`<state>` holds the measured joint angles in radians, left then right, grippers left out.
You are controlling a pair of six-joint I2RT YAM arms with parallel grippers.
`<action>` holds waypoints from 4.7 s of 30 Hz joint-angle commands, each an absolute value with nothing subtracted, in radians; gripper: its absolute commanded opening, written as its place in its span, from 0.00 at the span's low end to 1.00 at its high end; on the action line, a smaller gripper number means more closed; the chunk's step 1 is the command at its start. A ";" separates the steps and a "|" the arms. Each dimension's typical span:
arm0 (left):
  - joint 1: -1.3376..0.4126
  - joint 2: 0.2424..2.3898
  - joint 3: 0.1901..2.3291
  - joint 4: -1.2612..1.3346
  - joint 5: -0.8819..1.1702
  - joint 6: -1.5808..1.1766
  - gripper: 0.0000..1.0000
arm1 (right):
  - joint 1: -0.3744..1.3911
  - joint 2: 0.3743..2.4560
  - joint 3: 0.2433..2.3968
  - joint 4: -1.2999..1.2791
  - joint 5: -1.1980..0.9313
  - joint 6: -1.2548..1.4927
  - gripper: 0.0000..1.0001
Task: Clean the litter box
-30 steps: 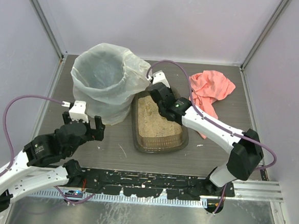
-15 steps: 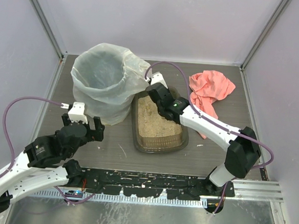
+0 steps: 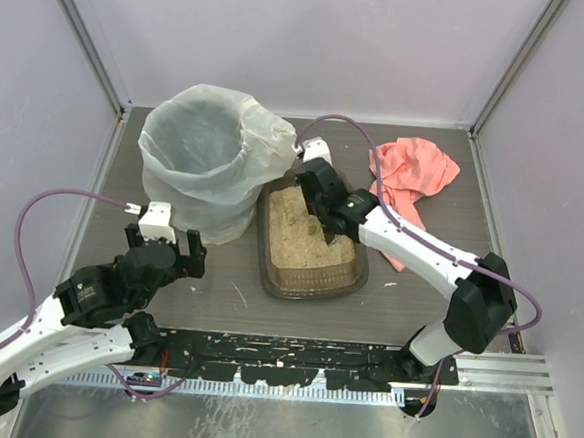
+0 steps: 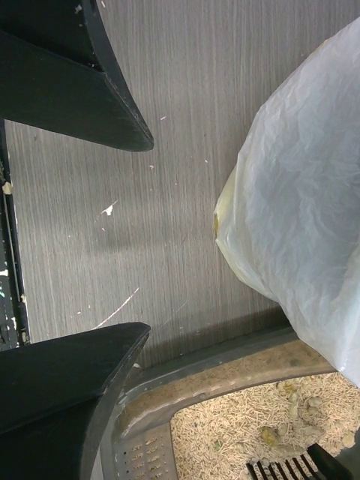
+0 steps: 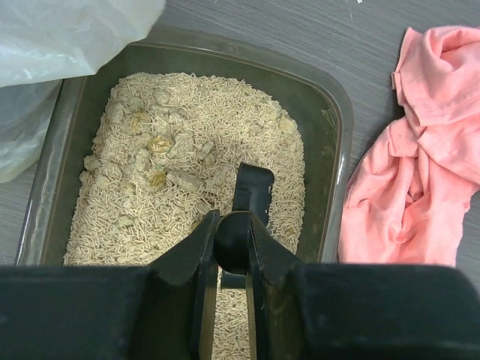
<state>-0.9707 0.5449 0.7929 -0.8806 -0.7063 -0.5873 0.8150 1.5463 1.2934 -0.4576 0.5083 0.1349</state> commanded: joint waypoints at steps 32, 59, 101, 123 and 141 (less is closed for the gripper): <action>-0.973 0.474 0.768 -0.855 -0.857 -0.606 0.97 | 0.410 1.166 0.733 0.112 -0.139 0.555 0.01; -0.973 0.467 0.762 -0.852 -0.851 -0.604 0.97 | 0.331 0.995 0.489 0.383 -0.160 0.800 0.01; -0.973 0.283 0.810 -0.928 -0.913 -0.650 0.98 | -0.050 1.437 0.339 1.324 -0.660 1.419 0.01; -0.973 0.405 0.829 -0.968 -0.903 -0.661 0.98 | 0.019 1.522 0.376 1.291 -0.642 1.393 0.01; -0.973 0.510 0.798 -0.916 -0.912 -0.633 0.98 | -0.004 1.496 0.376 1.259 -0.624 1.361 0.01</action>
